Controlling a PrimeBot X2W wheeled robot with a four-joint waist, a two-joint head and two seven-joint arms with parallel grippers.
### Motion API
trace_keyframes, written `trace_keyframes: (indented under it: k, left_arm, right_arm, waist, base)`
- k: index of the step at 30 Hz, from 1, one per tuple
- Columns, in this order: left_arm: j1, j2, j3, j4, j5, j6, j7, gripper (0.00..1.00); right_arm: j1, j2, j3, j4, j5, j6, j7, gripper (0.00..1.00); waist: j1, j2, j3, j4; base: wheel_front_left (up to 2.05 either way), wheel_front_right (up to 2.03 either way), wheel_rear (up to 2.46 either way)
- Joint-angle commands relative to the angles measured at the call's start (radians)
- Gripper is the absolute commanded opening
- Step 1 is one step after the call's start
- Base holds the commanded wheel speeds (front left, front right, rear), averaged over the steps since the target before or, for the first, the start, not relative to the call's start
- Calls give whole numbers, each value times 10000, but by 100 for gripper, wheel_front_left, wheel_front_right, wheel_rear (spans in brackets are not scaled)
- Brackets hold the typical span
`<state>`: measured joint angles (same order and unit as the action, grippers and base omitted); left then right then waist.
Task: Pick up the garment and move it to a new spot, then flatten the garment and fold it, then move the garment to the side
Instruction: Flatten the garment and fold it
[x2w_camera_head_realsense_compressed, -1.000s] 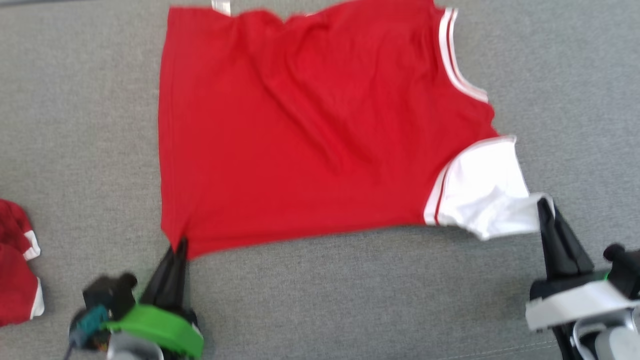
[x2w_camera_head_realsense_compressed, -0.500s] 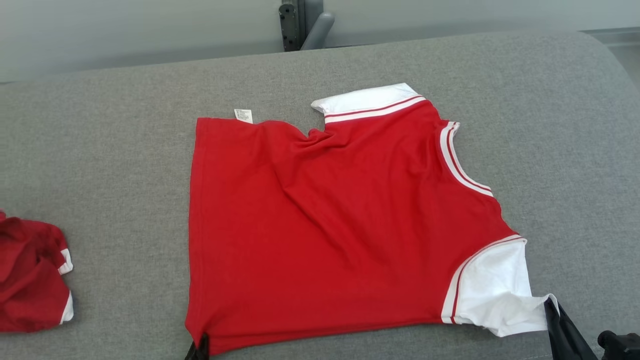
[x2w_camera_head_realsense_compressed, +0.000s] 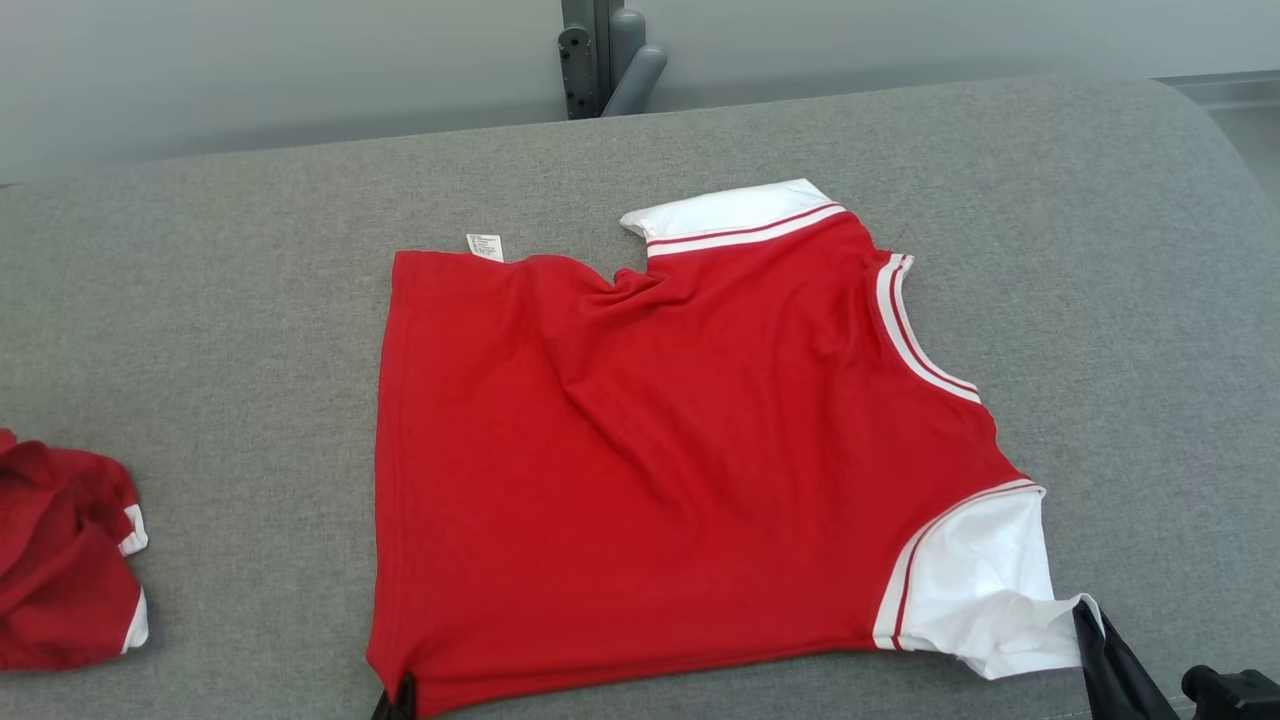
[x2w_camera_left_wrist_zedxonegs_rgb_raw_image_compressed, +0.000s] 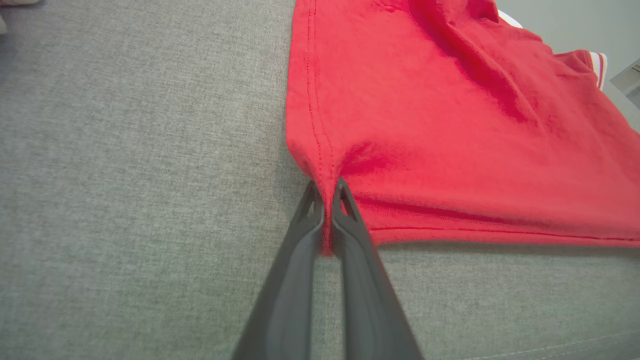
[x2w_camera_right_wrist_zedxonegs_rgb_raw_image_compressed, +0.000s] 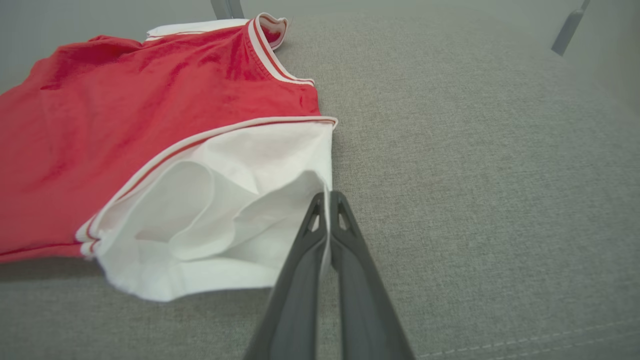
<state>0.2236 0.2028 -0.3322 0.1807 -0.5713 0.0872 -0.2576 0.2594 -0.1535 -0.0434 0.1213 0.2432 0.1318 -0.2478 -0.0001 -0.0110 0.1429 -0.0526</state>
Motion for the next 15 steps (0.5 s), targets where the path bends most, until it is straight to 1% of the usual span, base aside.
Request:
trace_keyframes:
  k: [1, 5, 8, 15]
  left_arm:
    - [120, 86, 36, -8, -96, 21, 4, 0]
    - [120, 75, -89, 70, -163, -65, 208, 0]
    - [25, 102, -144, -56, -332, -150, 573, 0]
    - [27, 314, -54, -568, -508, 4, 1052, 0]
  right_arm:
    - [-55, -64, 23, 9, 39, -21, 13, 0]
    - [-130, -88, 213, 95, 32, -20, 62, 0]
    - [-229, -179, 356, -28, 106, -20, 213, 0]
    - [-371, -352, 384, -465, 171, -20, 425, 0]
  waist:
    - [1, 110, 10, -10]
    - [1, 110, 11, -42]
    - [1, 110, 58, -50]
    - [1, 110, 212, -48]
  base:
    - [0, 0, 0]
    - [0, 0, 0]
    - [0, 0, 0]
    - [0, 0, 0]
